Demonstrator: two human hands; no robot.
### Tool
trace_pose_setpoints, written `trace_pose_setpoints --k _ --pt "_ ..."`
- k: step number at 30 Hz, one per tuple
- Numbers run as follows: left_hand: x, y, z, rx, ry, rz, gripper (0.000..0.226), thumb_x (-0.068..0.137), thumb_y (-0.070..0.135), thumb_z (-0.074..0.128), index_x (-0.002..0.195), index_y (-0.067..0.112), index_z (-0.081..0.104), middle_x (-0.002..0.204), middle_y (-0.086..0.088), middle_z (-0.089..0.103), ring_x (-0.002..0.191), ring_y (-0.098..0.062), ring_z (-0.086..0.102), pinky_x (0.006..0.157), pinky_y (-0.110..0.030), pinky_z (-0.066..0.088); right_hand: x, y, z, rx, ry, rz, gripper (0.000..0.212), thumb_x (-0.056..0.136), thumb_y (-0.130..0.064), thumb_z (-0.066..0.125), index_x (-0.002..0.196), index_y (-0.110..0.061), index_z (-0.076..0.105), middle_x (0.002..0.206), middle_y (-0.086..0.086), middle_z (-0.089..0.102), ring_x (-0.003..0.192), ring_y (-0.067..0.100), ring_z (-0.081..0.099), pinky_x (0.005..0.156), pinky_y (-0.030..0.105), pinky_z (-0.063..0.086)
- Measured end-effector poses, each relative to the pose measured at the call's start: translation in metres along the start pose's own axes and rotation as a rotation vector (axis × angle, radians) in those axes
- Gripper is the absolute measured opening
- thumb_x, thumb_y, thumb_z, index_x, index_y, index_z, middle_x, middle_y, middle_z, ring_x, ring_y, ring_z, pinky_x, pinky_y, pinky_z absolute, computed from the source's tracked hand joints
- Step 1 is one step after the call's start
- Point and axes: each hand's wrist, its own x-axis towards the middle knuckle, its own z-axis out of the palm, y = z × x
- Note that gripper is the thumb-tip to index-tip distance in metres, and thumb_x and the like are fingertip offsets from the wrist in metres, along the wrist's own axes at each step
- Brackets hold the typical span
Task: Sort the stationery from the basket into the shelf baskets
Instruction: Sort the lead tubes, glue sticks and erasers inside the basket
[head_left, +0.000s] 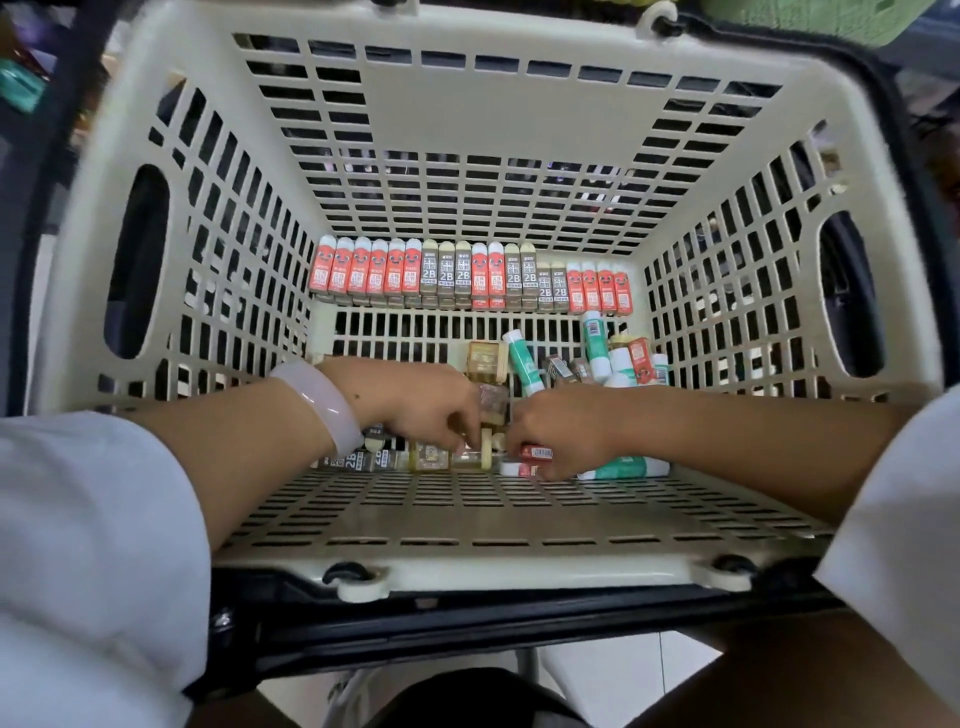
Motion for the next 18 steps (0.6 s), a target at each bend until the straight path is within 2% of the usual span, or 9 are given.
trace_pose_setpoints --k 5,7,9,11,13,16,18 --pt "-0.004 -0.016 -0.002 0.217 -0.023 -0.204 0.027 0.092 0.032 0.049 0.099 0.015 0.069 0.096 0.001 0.07 0.09 -0.019 0.063 0.084 -0.036 0.05 -0.006 0.0 0.007 0.02 -0.072 0.022 0.046 0.09 -0.018 0.049 0.136 -0.017 0.043 0.121 0.011 0.049 0.113 0.026 0.046 0.081 0.029 0.035" --pt "-0.006 -0.022 -0.002 0.11 -0.029 -0.235 0.025 0.094 0.031 0.048 0.094 0.015 0.067 0.092 -0.001 0.067 0.084 -0.019 0.06 0.079 -0.032 0.049 -0.007 0.004 0.006 0.166 -0.078 0.007 0.041 0.091 -0.02 0.051 0.132 -0.015 0.047 0.122 0.009 0.052 0.112 0.024 0.048 0.085 0.027 0.035" --pt "-0.006 -0.022 -0.004 0.039 0.037 -0.25 0.025 0.095 0.028 0.047 0.101 0.013 0.065 0.098 0.0 0.065 0.087 -0.016 0.059 0.071 -0.025 0.043 -0.006 0.008 0.002 0.359 -0.093 0.034 0.035 0.092 -0.025 0.054 0.124 -0.014 0.052 0.121 0.005 0.053 0.108 0.019 0.05 0.086 0.025 0.037" --pt "-0.004 -0.021 -0.005 0.005 0.104 -0.253 0.025 0.095 0.027 0.047 0.106 0.013 0.064 0.103 0.0 0.065 0.093 -0.016 0.059 0.076 -0.025 0.044 -0.006 0.009 0.0 0.504 -0.103 0.089 0.034 0.091 -0.025 0.056 0.123 -0.015 0.051 0.119 0.005 0.055 0.1 0.017 0.051 0.086 0.026 0.04" --pt "-0.004 -0.021 -0.005 -0.023 0.142 -0.247 0.023 0.094 0.026 0.047 0.106 0.013 0.063 0.103 0.001 0.064 0.092 -0.016 0.059 0.079 -0.027 0.045 -0.005 0.01 -0.001 0.533 -0.118 0.099 0.034 0.091 -0.026 0.057 0.123 -0.016 0.052 0.117 0.005 0.056 0.098 0.018 0.053 0.086 0.027 0.041" --pt "-0.005 -0.02 -0.005 -0.035 0.182 -0.243 0.022 0.094 0.024 0.047 0.106 0.014 0.063 0.097 0.003 0.063 0.085 -0.013 0.056 0.075 -0.025 0.041 -0.005 0.011 0.001 0.431 -0.148 0.046 0.032 0.092 -0.028 0.055 0.121 -0.016 0.052 0.112 0.002 0.053 0.1 0.018 0.05 0.084 0.027 0.04" --pt "-0.004 -0.02 -0.004 -0.043 0.207 -0.241 0.022 0.094 0.024 0.047 0.108 0.015 0.062 0.093 0.005 0.06 0.081 -0.01 0.052 0.073 -0.023 0.038 -0.006 0.012 0.003 0.459 -0.136 0.046 0.03 0.091 -0.027 0.057 0.118 -0.015 0.052 0.109 0.003 0.053 0.098 0.019 0.05 0.084 0.029 0.041"
